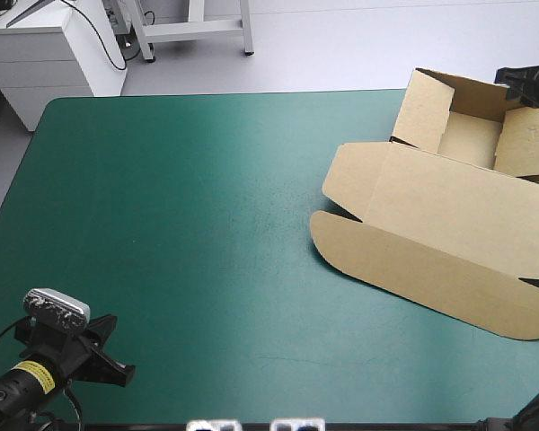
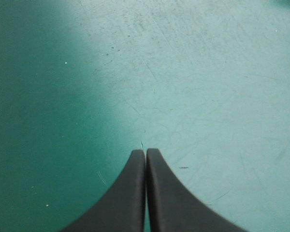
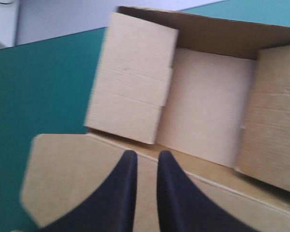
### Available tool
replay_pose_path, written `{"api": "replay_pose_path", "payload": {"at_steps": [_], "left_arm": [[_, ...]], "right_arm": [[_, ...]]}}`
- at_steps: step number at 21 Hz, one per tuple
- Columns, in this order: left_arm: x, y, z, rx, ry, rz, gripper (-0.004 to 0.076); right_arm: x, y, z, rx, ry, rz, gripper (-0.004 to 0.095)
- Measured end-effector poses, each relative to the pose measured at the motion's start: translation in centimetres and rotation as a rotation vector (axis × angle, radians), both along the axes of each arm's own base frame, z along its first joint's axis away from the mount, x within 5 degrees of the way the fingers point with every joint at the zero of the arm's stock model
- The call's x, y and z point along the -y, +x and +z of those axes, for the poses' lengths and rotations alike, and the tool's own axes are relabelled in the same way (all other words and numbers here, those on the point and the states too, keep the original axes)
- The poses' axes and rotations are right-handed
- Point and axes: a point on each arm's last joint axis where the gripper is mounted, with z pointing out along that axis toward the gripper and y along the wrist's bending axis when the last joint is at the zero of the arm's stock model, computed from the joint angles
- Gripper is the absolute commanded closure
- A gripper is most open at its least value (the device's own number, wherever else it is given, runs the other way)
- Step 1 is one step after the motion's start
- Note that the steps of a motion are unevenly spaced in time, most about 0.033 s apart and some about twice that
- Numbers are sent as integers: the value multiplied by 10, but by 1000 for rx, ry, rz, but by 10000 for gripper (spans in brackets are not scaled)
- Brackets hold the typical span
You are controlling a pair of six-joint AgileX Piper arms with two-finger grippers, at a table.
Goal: Fold the box
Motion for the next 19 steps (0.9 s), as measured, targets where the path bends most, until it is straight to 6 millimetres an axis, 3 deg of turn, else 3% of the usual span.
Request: {"api": "replay_pose_path", "payload": {"at_steps": [4, 10, 13, 15, 19], "left_arm": [[2, 0, 1, 6, -27, -1, 732], [5, 5, 9, 94, -72, -12, 732], [5, 6, 11, 122, -87, -16, 732], [6, 6, 11, 124, -88, -16, 732], [6, 7, 14, 152, -102, -19, 732]], "right_arm": [[-34, -20, 9, 43, 71, 143, 904], [-138, -56, -21, -40, -126, 392, 905], [-184, -91, -28, 22, -225, 535, 905], [-193, -114, -31, 79, -266, 575, 905], [-176, -151, -45, 238, -324, 497, 906]]}}
